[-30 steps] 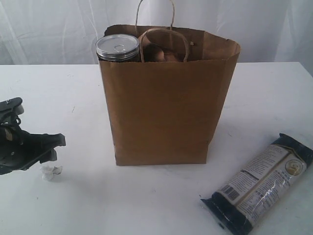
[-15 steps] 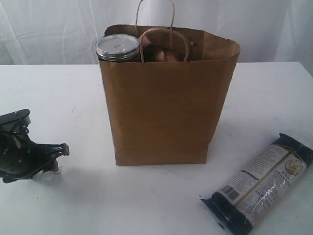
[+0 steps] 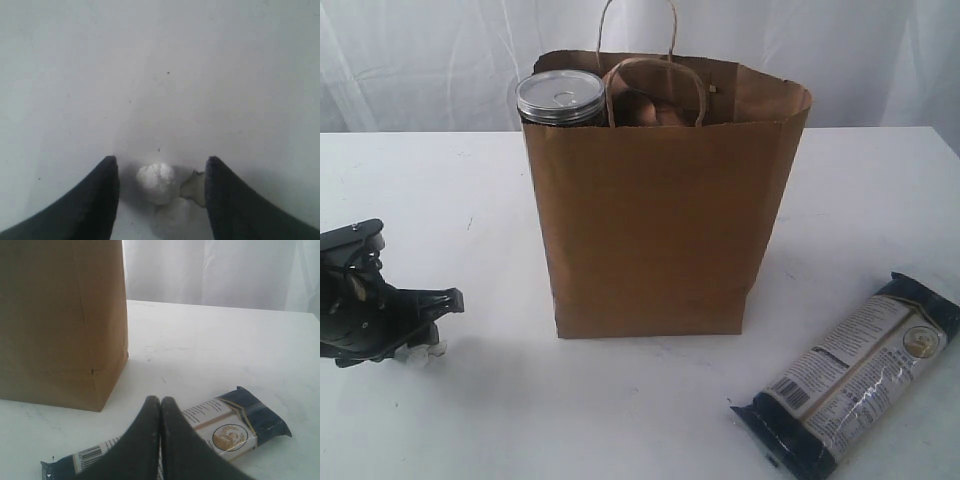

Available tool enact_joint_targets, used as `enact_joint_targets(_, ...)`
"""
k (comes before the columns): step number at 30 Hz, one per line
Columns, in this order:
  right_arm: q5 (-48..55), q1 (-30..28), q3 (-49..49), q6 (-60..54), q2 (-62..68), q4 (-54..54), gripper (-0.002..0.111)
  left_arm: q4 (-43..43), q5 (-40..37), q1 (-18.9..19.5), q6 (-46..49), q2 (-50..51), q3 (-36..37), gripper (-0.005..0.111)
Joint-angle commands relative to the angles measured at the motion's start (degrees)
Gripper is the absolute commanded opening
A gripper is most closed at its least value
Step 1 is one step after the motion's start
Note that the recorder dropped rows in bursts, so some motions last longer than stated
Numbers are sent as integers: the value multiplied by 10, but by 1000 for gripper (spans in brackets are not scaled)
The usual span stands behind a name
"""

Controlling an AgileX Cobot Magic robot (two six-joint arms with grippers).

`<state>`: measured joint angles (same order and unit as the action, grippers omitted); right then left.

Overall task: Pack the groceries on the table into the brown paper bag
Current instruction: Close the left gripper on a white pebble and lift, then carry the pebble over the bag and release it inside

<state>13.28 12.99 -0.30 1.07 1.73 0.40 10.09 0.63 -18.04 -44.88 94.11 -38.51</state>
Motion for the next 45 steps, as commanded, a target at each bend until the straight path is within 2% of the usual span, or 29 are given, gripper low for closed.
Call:
enact_joint_targets(1,-1,-5,3,2,-2,1,0,-4,-24,2,-4,6,1,49)
enact_joint_targets(7,-1,-5,3,2,-2,1,0,-4,-35,2,-4,9,1,48)
enact_joint_targets(15,-1,-5,3,2,-2,1,0,-4,-49,2,-4,47,1,24)
enact_joint_targets(19,-1,-5,3,2,-2,0,0,5,-58,2,6,46,-4,24)
enact_joint_targets(25,-1,-5,3,2,-2,0,0,12,-140,2,64,38,-33,24)
enact_joint_targets(28,-1,-5,3,2,-2,0,0,15,-154,2,79,13,-43,21)
enact_joint_targets(32,-1,-5,3,2,-2,0,0,15,-142,2,89,-58,-44,0)
enact_joint_targets(39,-1,-5,3,2,-2,0,0,15,-122,2,87,-208,-68,0)
enact_joint_targets(45,-1,-5,3,2,-2,0,0,15,-131,-2,90,-324,-152,0)
